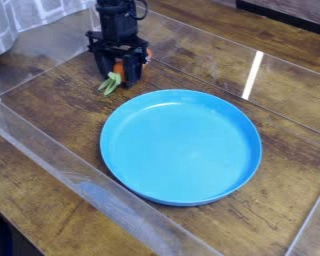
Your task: Put the carrot in the blue tray
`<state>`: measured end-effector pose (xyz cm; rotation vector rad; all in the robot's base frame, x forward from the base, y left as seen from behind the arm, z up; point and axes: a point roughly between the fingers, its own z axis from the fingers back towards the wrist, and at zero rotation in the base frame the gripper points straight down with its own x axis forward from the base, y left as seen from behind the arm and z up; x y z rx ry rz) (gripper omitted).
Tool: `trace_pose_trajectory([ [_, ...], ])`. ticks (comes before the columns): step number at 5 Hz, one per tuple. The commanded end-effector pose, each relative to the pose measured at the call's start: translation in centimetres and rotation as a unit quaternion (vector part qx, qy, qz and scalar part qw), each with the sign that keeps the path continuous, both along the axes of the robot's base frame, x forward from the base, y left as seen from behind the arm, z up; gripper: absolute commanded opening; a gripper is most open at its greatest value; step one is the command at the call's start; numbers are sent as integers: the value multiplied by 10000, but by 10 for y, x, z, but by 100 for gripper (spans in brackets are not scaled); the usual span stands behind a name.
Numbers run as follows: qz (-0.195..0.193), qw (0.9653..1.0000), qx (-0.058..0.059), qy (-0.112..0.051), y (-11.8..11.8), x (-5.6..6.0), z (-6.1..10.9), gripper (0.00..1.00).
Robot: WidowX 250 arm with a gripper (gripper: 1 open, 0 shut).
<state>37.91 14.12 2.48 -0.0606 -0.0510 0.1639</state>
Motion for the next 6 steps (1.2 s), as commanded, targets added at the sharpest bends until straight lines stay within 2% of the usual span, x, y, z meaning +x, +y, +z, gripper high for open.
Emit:
trace_pose_trajectory([
  [1,-119,9999,65,-55,-1,6,3,0],
  [6,-438,9989,146,-44,-8,22,4,0],
])
